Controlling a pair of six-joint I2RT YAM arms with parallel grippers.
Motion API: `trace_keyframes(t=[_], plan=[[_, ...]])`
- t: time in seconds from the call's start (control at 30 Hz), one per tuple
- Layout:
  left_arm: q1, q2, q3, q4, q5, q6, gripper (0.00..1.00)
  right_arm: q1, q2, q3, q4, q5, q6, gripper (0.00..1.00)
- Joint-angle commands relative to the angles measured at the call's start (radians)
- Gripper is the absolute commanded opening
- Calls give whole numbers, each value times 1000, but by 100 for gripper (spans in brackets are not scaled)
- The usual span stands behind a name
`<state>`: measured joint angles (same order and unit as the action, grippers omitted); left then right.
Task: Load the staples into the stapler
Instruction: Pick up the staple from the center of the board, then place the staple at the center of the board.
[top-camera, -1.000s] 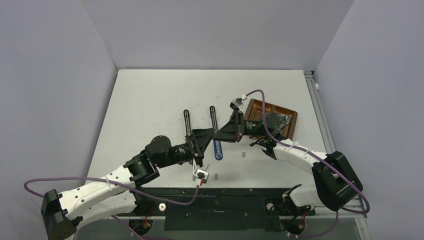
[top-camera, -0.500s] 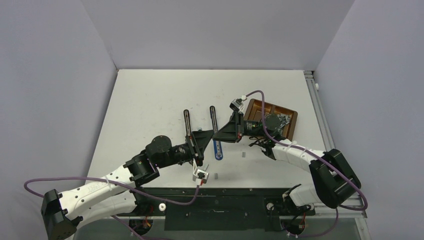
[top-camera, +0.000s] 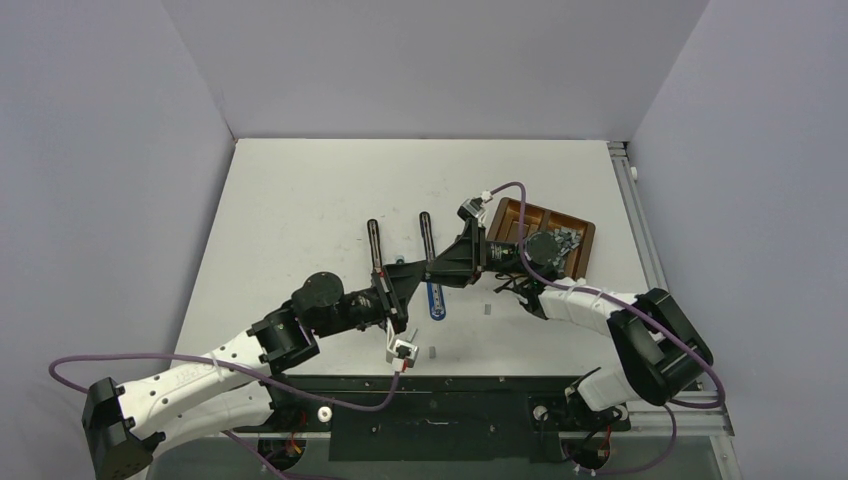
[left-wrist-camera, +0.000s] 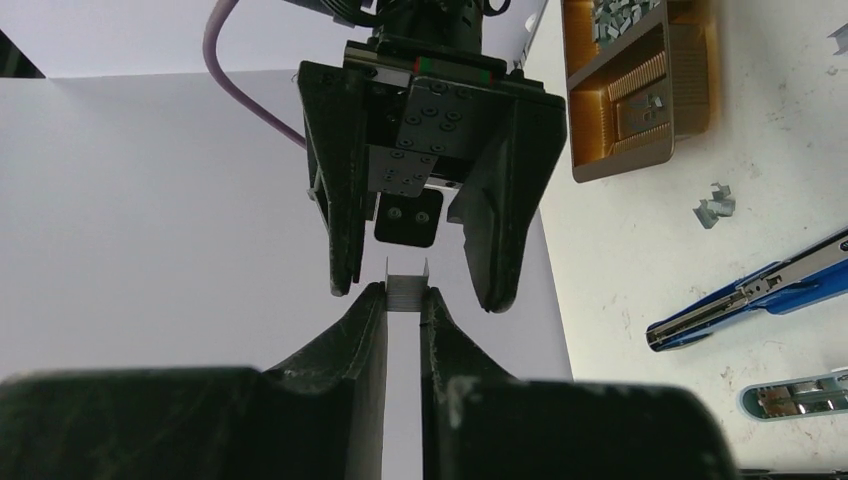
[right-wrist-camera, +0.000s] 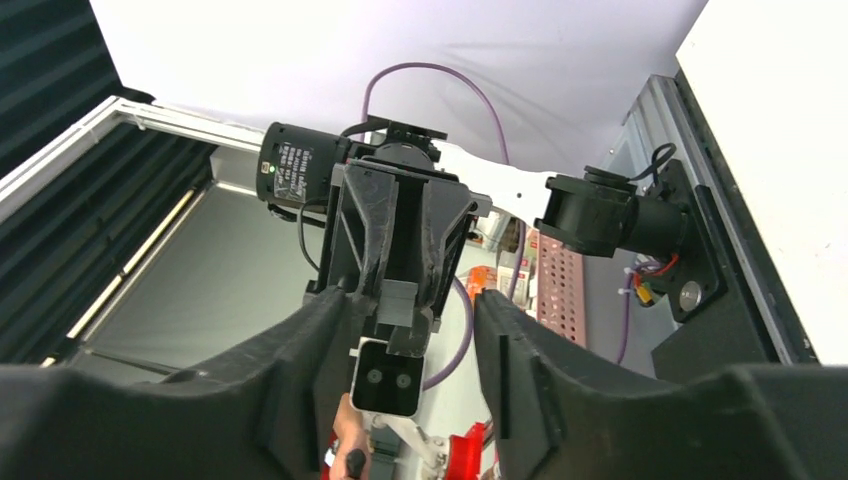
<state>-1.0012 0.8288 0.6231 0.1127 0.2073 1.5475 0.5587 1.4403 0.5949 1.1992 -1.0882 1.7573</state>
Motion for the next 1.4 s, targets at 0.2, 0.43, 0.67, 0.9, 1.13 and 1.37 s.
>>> trace_keyframes(t=[0.2, 0.43, 0.67, 0.9, 1.13, 1.37], plan=[[-11, -10, 31, -74, 27, -14, 0, -127, -176, 100, -663, -45, -479, 67], [-22, 77, 59, -274, 109, 51, 2, -284, -215, 464, -1700, 270, -1164, 70], [-67, 321, 139, -398, 148, 202, 8, -310, -277, 486, -1767, 456, -1151, 70], [-129, 602, 266, -485, 116, 372, 8, -319, -341, 487, -1791, 564, -1161, 70], [-160, 790, 383, -624, 21, 463, 8, -333, -369, 465, -1829, 619, -1192, 70], [-203, 899, 465, -718, -56, 473, 8, -345, -375, 433, -1820, 600, -1198, 70]])
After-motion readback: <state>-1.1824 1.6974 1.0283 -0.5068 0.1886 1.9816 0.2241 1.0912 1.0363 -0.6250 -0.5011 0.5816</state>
